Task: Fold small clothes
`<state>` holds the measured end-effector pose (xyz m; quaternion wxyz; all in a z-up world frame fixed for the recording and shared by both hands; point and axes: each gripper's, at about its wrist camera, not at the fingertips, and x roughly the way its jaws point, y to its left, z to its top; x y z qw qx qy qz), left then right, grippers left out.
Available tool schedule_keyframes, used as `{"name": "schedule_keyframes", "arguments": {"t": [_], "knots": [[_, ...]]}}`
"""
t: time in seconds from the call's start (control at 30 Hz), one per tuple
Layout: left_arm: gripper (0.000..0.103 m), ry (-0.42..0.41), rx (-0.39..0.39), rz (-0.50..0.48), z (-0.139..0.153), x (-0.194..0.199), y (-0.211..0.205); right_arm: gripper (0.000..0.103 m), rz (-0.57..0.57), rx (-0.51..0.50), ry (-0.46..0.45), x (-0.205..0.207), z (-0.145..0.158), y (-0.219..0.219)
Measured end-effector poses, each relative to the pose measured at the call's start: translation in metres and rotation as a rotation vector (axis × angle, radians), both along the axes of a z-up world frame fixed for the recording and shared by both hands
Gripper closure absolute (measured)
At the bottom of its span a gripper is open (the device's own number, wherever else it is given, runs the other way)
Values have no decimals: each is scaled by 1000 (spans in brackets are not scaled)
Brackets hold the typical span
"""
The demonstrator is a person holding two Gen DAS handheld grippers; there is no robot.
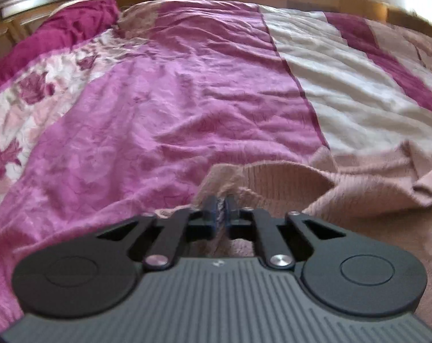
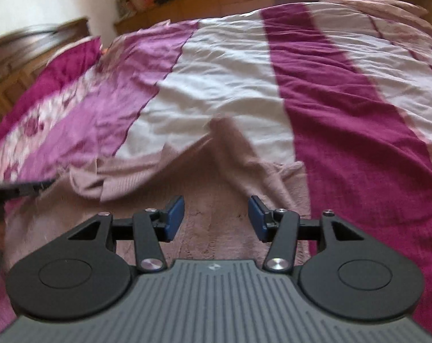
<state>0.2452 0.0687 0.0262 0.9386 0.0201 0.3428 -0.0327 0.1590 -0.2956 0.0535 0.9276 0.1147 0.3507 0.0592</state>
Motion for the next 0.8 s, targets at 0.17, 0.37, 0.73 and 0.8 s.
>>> {"name": "schedule_keyframes", "arguments": {"t": [0.17,0.37,0.73,0.8], "knots": [[96,-74,-22,117,14,1,20,46,26,-10,26,23,-11,13],[94,-47,-52,169,12,10,37,46,-9,-21,25,49,-21,10],[63,-5,-38,121,13,-5,31,46,-140,74,-28,56,-23,-35],[63,10,-26,103,16,-11,29,46,-163,124,-45,50,-21,-39]]}}
